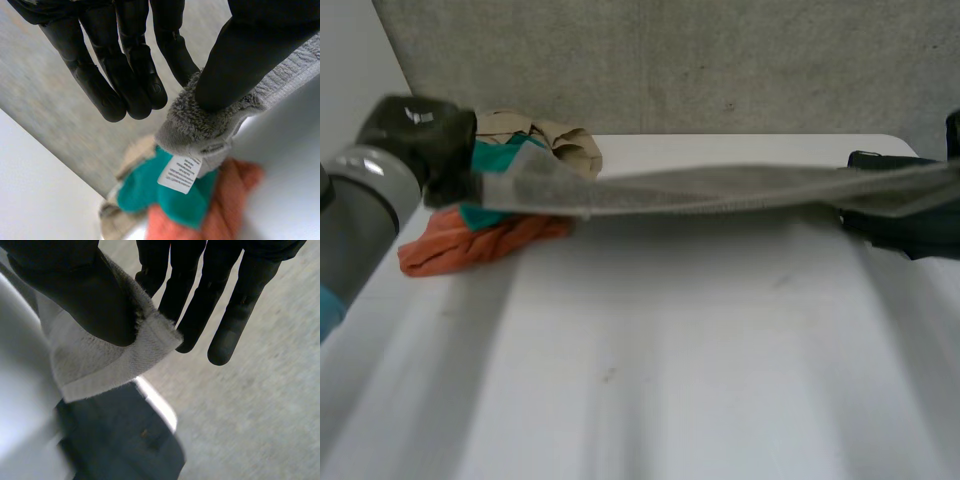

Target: Fold the laundry.

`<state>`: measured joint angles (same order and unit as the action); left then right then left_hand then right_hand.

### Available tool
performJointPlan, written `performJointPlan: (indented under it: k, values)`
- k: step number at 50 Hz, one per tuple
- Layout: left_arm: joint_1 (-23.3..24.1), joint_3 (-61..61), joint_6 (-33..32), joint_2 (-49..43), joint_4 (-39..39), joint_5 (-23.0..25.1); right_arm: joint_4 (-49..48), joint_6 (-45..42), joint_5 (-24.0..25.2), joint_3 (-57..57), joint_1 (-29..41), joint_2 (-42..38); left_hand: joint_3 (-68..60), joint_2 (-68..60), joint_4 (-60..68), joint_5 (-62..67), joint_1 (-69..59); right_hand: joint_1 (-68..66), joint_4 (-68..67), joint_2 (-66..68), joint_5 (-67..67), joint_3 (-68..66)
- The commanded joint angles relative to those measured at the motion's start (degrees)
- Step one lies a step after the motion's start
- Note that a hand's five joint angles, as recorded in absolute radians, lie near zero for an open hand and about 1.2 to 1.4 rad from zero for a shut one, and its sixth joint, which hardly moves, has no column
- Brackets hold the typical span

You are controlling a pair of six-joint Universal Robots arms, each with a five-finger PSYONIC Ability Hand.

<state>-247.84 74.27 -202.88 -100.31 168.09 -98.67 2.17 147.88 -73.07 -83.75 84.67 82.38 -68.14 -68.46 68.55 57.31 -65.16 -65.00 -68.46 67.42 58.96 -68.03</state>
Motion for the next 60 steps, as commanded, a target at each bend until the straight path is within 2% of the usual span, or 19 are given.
performJointPlan:
  k: [1, 6, 11, 14, 17, 21, 27, 36, 41, 49, 60]
  values:
    - [1.1, 14.1, -1.5, 6.3, -1.4, -0.1, 5.2, -7.8, 4.3, -10.7, -6.1, 4.3, -11.9, -11.5, 11.4, 12.7, -14.8, -15.0, -11.5, 12.6, 11.0, -12.0]
    - [1.8, 23.1, -8.3, 13.0, -8.1, -0.6, 17.2, -17.6, 9.2, -13.7, -12.9, 9.2, -11.9, -11.5, 11.4, 12.7, -14.8, -15.0, -11.5, 12.6, 11.0, -12.0]
    - [2.3, 26.6, -11.6, 17.4, -14.0, -0.1, 28.9, -26.5, 14.1, -13.5, -17.1, 10.2, -11.9, -11.5, 11.4, 12.7, -14.8, -15.0, -11.5, 12.6, 11.0, -12.0]
    - [2.4, 26.9, -11.7, 18.4, -16.2, 1.3, 33.3, -30.7, 15.0, -12.8, -17.3, 8.3, -11.9, -11.5, 11.4, 12.7, -14.8, -15.0, -11.5, 12.6, 11.0, -12.0]
    - [2.0, 25.7, -11.5, 16.8, -15.3, 3.6, 34.0, -32.1, 14.0, -11.3, -15.9, 5.2, -11.9, -11.5, 11.4, 12.7, -14.8, -15.0, -11.5, 12.6, 11.0, -12.0]
    - [1.1, 21.5, -11.6, 9.5, -11.7, 5.1, 32.8, -29.6, 10.6, -9.1, -11.7, 0.3, -11.9, -11.5, 11.4, 12.7, -14.8, -15.0, -11.5, 12.6, 11.0, -12.0]
    - [0.5, 13.6, -11.5, -2.9, -7.3, 3.7, 29.4, -26.4, 4.9, -5.2, -6.4, -6.3, -11.9, -11.5, 11.4, 12.7, -14.8, -15.0, -11.5, 12.6, 11.0, -12.0]
    - [2.1, -5.0, -10.1, -19.5, -8.1, -0.4, 20.1, -21.2, 0.8, 3.3, -1.1, -17.4, -11.9, -11.5, 11.4, 12.7, -14.8, -15.0, -11.5, 12.6, 11.0, -12.0]
    - [2.2, -17.8, -9.3, -29.0, -12.0, -4.7, 14.9, -18.6, -3.0, 10.9, 1.4, -24.7, -11.9, -11.5, 11.4, 12.7, -14.8, -15.0, -11.5, 12.6, 11.0, -12.0]
    - [2.3, -31.8, -8.2, -38.1, -18.8, -7.3, 7.3, -16.0, -5.5, 18.8, 4.2, -31.8, -11.9, -11.5, 11.4, 12.7, -14.8, -15.0, -11.5, 12.6, 11.0, -12.0]
    - [3.0, -41.2, -8.1, -43.5, -18.6, -7.7, -3.6, -14.9, -6.0, 23.6, 7.4, -38.1, -11.9, -11.5, 11.4, 12.7, -14.8, -15.0, -11.5, 12.6, 11.0, -12.0]
